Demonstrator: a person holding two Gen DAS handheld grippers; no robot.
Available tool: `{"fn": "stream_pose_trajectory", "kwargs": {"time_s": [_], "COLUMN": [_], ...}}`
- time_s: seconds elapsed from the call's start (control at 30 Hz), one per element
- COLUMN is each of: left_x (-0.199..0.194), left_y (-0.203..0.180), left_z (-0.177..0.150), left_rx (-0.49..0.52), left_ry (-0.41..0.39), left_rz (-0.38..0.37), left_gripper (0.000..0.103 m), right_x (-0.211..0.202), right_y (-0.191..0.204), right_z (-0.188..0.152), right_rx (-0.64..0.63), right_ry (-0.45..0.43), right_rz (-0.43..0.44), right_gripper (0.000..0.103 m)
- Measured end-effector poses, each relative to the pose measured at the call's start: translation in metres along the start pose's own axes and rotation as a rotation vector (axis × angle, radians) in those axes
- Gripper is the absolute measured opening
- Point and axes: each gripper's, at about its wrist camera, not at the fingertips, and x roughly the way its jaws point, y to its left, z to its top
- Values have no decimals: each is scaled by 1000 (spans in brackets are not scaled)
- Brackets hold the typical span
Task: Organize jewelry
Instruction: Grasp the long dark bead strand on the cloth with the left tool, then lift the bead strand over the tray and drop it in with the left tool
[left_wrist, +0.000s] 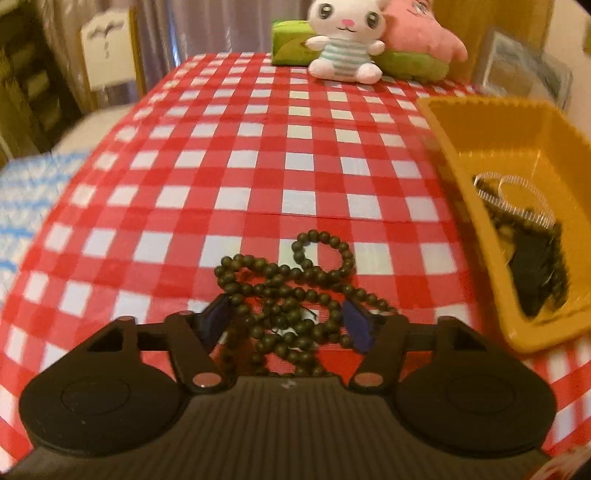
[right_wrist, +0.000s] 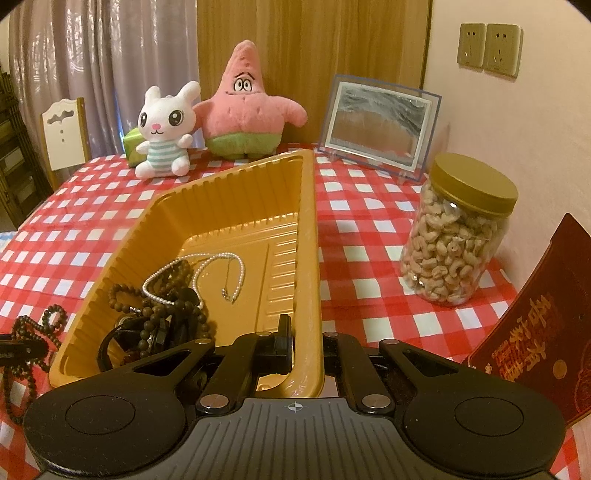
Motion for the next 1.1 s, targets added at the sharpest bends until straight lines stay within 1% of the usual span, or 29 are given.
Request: {"fn": "stream_pose_trajectory", "kwargs": {"time_s": [0.03,0.07,0.1,0.13,0.17,0.27,0.3,0.47,0.57,0.73,0.83,1.1], "left_x": [-1,-2,-2,-3,-3,-7,-11,-42,-66,-114,-138,-189], "left_y": [1,1,2,4,6,13,15,31,41,52,50,38], "left_z": [-1,-1,0,1,2,4,6,24,42,76,94,137], "left_rx": [7,9,17,18,14,11,17,30,43,63,79,107], "left_ry": [-8,-14,-18,-15,-9,-2,-10,-61,-108,-216,-274,-400], "left_rz": [-10,-14,-20,-37,-53,-93,-101,-131,-139,-163,-180,-267], "left_gripper": [51,35,22,15,11,11,10,10,10,10,10,10], "right_x": [0,0,1,1,1,2,2,3,3,3,3,2], "right_y": [0,-1,-1,-1,-1,-2,-2,-1,-2,-1,-1,0], "right_z": [0,0,-1,-1,-1,-1,-1,0,1,3,3,5], "right_rx": [1,2,4,5,6,5,7,10,11,14,15,10], "right_ry": [0,1,2,3,4,3,3,-1,-2,-6,-6,-17], "right_rz": [0,1,0,1,1,2,3,7,8,10,10,13], "right_gripper": [5,5,5,5,5,5,5,5,5,5,5,5]}}
